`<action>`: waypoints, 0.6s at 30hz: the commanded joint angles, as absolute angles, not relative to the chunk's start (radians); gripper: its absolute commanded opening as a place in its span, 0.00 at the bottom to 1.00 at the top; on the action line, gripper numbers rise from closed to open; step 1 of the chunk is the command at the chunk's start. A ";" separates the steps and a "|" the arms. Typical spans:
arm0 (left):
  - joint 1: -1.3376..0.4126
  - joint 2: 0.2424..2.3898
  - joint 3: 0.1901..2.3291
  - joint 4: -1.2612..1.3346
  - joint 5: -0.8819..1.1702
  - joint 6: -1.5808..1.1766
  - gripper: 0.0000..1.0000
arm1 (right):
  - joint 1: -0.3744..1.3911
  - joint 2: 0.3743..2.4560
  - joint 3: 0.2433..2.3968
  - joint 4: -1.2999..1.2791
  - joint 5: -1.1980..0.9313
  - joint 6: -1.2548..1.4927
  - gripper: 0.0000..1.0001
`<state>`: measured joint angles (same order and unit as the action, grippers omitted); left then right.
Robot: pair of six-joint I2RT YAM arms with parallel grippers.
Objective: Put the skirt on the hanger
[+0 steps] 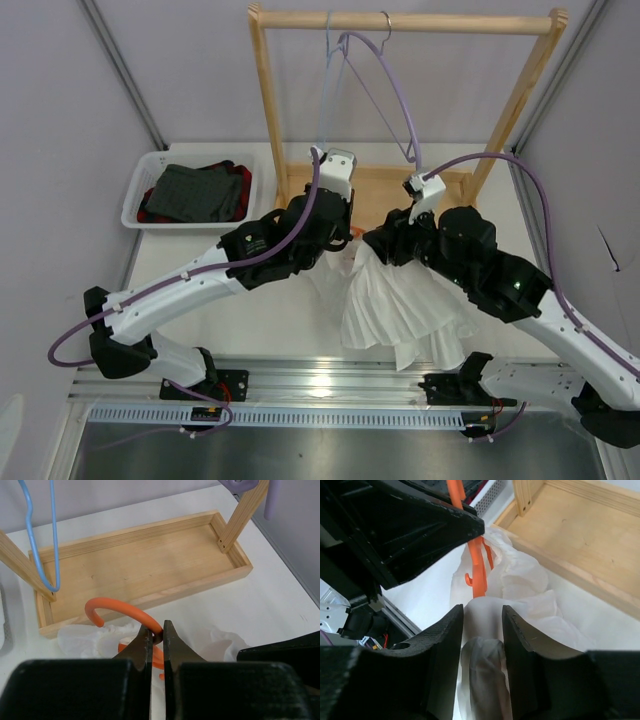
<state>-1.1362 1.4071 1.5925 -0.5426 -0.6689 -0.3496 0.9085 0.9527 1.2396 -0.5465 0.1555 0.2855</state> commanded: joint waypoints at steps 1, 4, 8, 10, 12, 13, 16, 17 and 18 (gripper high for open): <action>-1.131 1.391 1.661 -0.495 -0.652 -0.341 0.00 | 0.911 0.995 1.242 -0.440 0.101 0.193 0.41; -1.131 1.394 1.672 -0.502 -0.646 -0.334 0.00 | 0.920 1.058 1.259 -0.405 0.107 0.163 0.39; -1.131 1.394 1.683 -0.502 -0.632 -0.334 0.00 | 0.925 1.097 1.256 -0.371 0.109 0.123 0.39; -1.131 1.397 1.695 -0.512 -0.627 -0.333 0.00 | 0.925 1.103 1.255 -0.351 0.112 0.110 0.39; -1.131 1.399 1.706 -0.517 -0.627 -0.333 0.00 | 0.923 1.107 1.261 -0.350 0.109 0.100 0.38; -1.131 1.399 1.716 -0.522 -0.638 -0.330 0.00 | 0.923 1.108 1.267 -0.363 0.100 0.098 0.37; -1.131 1.402 1.735 -0.546 -0.675 -0.316 0.00 | 0.925 1.086 1.241 -0.390 0.098 0.104 0.34; -1.131 1.405 1.747 -0.557 -0.708 -0.313 0.00 | 0.925 1.071 1.220 -0.385 0.091 0.109 0.34; -1.131 1.423 1.762 -0.574 -0.730 -0.308 0.00 | 0.925 1.051 1.194 -0.376 0.087 0.115 0.34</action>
<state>-1.1309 1.4261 1.6634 -0.6472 -0.6598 -0.3084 0.9173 1.0988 1.2346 -0.3824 0.1085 0.1268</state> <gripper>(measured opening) 0.060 0.340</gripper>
